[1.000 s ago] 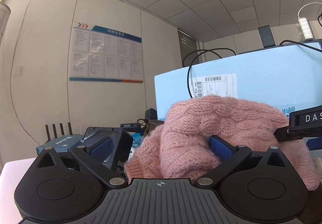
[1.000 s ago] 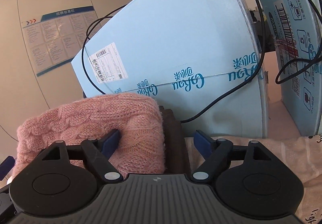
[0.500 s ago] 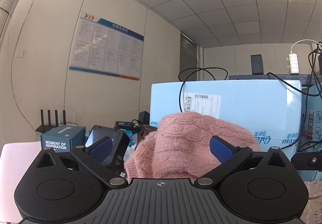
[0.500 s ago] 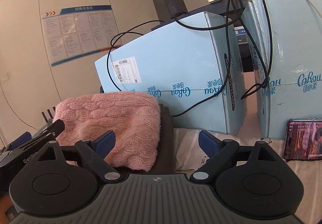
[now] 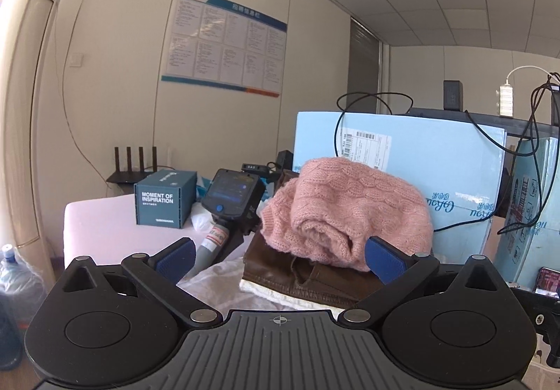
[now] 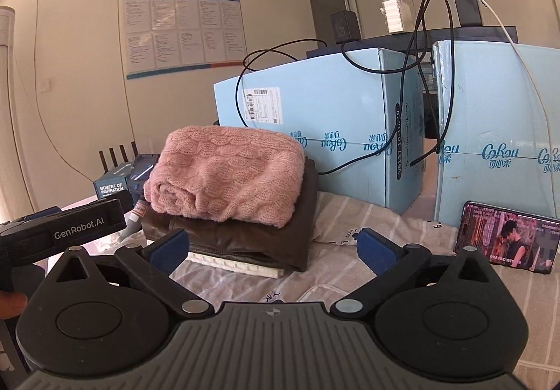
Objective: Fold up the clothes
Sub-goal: 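Carry the sweater with both tools and set it on the brown leather stack, then open both tools and withdraw them from the sweater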
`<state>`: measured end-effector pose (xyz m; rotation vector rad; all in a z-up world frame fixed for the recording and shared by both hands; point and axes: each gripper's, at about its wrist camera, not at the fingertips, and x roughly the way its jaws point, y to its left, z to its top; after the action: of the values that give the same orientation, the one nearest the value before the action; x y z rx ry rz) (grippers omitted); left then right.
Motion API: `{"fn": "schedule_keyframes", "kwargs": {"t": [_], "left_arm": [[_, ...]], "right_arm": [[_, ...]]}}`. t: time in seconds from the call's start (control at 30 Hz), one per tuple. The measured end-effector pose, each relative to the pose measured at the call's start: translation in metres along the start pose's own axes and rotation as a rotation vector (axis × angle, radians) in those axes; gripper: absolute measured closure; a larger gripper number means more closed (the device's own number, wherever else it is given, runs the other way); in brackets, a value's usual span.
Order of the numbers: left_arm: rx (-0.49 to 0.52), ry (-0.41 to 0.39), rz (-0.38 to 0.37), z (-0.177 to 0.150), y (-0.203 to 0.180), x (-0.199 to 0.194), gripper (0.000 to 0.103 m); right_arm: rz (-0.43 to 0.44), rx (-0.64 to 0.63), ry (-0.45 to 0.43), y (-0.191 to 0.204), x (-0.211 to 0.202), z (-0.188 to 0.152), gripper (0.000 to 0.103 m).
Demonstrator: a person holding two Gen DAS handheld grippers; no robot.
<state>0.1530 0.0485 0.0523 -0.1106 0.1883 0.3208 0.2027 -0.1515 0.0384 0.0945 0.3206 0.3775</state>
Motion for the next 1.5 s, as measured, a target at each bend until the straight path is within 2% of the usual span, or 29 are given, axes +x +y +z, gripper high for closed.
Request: {"fn": "schedule_keyframes", "kwargs": {"t": [0.2,0.33,0.43,0.63,0.97,1.5], "left_arm": [[0.002,-0.013,0.018,0.0,0.001,-0.038,0.0],[0.008,-0.028,0.036,-0.001,-0.001,-0.056,0.0],[0.018,-0.023,0.045,-0.003,-0.004,-0.062,0.0],[0.029,-0.008,0.048,-0.006,-0.007,-0.062,0.0],[0.031,0.022,0.049,-0.015,-0.002,-0.055,0.0],[0.03,0.028,0.048,-0.017,0.0,-0.055,0.0]], "right_arm": [[0.089,-0.043,-0.036,-0.004,-0.027,-0.004,0.0],[0.111,-0.074,-0.05,-0.011,-0.039,0.0,0.0],[0.121,-0.05,-0.035,-0.018,-0.042,0.003,0.0],[0.124,-0.013,0.008,-0.021,-0.037,-0.001,0.0],[0.079,-0.026,0.044,-0.019,-0.025,-0.009,0.0],[0.076,-0.053,0.055,-0.016,-0.023,-0.013,0.0]]}}
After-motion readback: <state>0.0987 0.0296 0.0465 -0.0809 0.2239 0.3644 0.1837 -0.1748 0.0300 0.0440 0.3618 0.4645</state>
